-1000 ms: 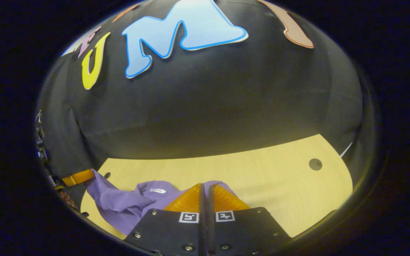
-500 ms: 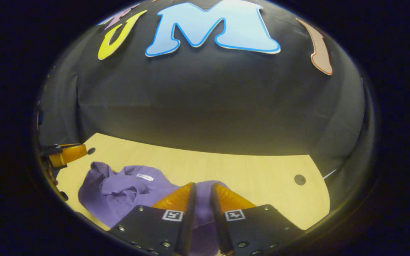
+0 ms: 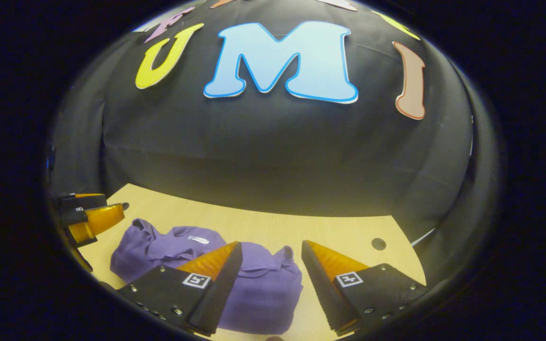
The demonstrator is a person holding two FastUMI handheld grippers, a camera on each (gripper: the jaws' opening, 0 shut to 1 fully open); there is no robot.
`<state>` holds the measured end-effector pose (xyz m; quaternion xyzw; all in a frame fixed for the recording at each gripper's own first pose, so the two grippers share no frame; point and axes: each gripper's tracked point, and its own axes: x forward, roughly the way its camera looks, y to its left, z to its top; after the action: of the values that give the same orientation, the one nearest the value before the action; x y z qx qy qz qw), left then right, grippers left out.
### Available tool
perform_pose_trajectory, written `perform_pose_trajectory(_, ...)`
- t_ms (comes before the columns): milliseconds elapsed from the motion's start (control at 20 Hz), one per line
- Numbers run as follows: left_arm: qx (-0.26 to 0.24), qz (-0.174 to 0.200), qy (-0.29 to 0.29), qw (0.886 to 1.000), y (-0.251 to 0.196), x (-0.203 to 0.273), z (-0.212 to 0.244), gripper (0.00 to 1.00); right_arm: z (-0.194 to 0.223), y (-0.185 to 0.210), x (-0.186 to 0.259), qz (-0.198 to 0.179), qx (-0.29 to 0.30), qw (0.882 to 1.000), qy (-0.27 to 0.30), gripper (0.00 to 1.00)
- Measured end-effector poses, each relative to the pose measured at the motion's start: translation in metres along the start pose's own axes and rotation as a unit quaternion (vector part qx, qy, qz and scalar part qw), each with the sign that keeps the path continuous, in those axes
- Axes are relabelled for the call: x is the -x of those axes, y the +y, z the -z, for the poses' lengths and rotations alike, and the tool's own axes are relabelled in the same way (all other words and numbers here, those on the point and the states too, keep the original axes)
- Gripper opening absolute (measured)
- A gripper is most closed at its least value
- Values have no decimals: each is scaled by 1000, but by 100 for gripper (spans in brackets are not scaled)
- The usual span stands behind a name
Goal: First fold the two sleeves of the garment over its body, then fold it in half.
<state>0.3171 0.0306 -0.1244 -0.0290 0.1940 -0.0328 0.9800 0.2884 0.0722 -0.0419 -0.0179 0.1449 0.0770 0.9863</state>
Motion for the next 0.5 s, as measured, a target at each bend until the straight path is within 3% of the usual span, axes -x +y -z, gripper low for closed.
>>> perform_pose_trajectory(450, -30, 32, -60, 997, -6, 104, -17, 95, -10, 28, 112, 24, -11, 998, -51, 80)
perform_pose_trajectory(500, -38, 34, -67, 996, -8, 117, -18, 100, -9, 32, 125, 27, -15, 998, -58, 80)
